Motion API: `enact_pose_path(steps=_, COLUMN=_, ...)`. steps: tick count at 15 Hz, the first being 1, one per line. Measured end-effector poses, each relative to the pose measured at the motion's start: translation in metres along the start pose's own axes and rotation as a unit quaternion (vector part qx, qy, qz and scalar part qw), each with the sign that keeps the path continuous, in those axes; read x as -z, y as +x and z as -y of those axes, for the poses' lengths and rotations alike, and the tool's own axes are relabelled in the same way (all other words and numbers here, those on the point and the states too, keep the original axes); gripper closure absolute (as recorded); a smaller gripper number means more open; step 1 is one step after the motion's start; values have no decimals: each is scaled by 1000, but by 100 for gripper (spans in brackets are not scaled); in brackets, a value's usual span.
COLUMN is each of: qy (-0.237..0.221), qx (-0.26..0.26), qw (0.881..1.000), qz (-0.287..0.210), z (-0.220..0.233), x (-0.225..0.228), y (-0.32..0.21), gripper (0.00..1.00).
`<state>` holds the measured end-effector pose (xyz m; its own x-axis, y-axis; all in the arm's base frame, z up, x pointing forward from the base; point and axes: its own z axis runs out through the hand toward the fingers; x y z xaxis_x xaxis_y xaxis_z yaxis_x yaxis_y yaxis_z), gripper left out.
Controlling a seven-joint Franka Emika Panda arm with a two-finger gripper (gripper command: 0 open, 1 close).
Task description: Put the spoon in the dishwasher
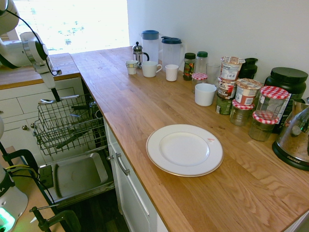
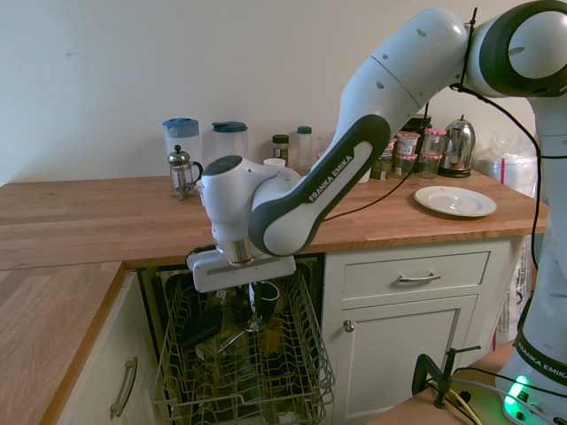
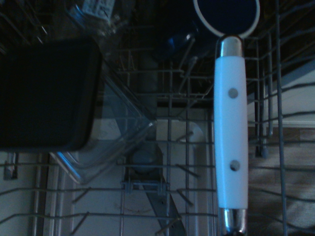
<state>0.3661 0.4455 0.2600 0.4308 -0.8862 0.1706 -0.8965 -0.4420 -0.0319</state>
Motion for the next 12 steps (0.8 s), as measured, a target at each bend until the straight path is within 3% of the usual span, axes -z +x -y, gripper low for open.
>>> enact_pose_path(steps=6, qy=-5, qx=-18, qw=1000, qz=6, z=-47, x=-54, y=4, gripper=100)
enact_pose_path(steps=12, qy=-6, qx=-36, qw=999, qz=16, z=-49, x=-93, y=31, gripper=100)
